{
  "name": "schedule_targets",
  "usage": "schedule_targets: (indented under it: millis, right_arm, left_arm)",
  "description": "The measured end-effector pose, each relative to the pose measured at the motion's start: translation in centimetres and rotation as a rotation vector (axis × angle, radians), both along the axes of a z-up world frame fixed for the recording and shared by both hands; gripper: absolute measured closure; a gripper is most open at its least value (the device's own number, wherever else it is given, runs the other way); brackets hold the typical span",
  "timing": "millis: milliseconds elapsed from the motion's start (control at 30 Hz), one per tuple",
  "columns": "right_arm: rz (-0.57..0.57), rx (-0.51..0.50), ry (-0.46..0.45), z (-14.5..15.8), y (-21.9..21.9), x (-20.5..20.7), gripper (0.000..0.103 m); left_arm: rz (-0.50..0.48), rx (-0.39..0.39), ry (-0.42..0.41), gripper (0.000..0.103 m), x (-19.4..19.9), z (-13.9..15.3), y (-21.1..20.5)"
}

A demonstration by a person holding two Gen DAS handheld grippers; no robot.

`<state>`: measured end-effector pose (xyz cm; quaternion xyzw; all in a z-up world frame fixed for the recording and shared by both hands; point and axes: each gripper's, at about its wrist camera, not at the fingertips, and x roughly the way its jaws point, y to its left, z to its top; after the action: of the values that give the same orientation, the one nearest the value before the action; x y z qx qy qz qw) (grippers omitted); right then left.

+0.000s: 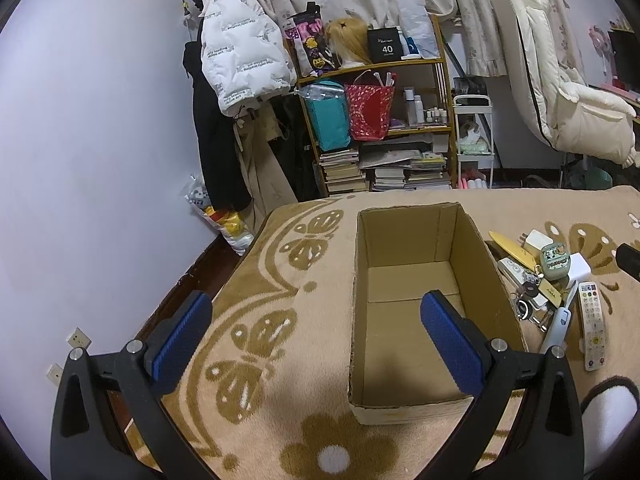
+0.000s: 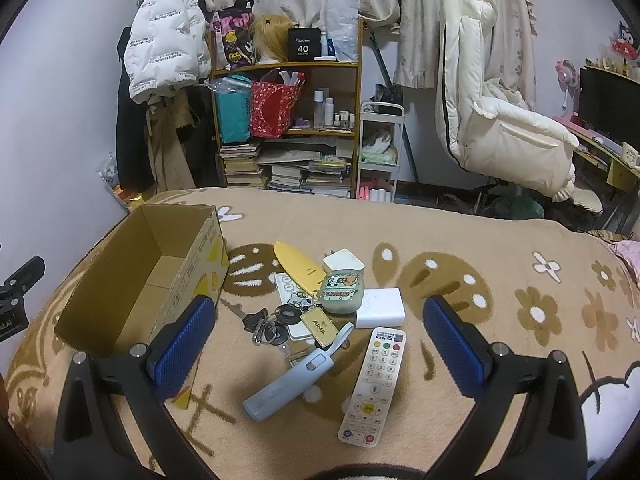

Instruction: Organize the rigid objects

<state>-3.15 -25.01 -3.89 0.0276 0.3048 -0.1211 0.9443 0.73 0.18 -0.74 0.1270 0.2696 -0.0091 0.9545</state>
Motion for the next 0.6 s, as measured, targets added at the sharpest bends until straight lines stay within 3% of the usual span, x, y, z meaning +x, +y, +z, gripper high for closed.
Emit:
schedule_targets:
  millis: [600]
  right_arm:
    - [-0.008,0.015,0.009,0.09,-0.46,-0.08,0.000]
  left_arm:
    - [0.019,-0.012,0.018,0.000,0.29,0.28,0.80]
